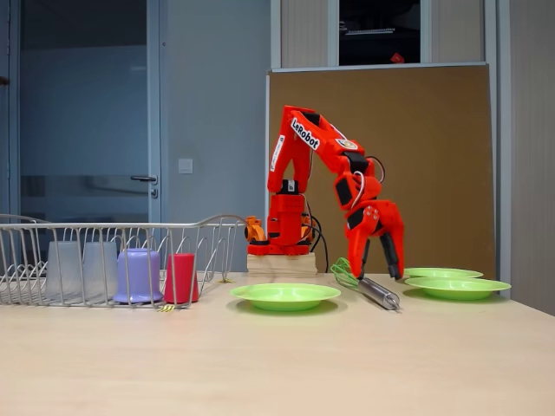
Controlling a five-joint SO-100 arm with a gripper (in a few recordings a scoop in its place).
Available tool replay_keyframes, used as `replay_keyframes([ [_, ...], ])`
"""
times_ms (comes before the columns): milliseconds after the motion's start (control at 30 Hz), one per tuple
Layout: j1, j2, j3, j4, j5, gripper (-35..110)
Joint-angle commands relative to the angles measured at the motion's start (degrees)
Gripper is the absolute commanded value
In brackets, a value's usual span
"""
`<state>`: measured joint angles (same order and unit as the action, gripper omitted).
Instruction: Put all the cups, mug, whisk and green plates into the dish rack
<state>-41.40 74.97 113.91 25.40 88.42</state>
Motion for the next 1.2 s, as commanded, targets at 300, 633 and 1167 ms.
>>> replay_keyframes([
  [300, 1.8, -4.1, 5.4, -10.8, -2.9, 33],
  [633, 3.5, -2.0, 9.1, -12.6, -5.3, 7],
  [1167, 3.1, 6.2, -11.2, 17.0, -17.9, 0],
])
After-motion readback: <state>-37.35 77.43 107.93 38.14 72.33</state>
